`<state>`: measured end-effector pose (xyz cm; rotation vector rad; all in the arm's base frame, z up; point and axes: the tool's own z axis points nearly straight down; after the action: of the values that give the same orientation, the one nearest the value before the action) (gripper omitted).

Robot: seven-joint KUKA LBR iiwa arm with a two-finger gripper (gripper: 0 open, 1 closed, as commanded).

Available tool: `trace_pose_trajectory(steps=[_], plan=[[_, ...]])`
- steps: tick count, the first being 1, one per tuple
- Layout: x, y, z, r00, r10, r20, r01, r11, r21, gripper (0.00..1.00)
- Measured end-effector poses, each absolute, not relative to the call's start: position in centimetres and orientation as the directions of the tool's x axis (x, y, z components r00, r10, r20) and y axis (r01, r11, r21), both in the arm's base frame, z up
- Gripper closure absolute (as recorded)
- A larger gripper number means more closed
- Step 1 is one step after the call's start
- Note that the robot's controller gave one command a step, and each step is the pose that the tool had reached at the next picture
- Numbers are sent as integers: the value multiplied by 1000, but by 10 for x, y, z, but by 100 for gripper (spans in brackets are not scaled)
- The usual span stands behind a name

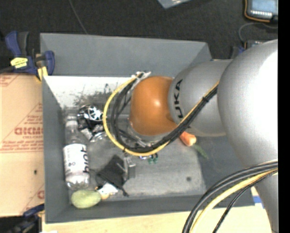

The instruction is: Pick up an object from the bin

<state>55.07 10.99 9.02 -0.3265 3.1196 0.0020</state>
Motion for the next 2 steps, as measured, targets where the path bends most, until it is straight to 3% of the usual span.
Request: trace_pose_trajectory(steps=[1, 2], plan=[[553, 117, 71, -963, -268, -6, -268, 963, -1, 0], [551, 103, 74, -935, -354, -7, -354, 935, 0, 100]])
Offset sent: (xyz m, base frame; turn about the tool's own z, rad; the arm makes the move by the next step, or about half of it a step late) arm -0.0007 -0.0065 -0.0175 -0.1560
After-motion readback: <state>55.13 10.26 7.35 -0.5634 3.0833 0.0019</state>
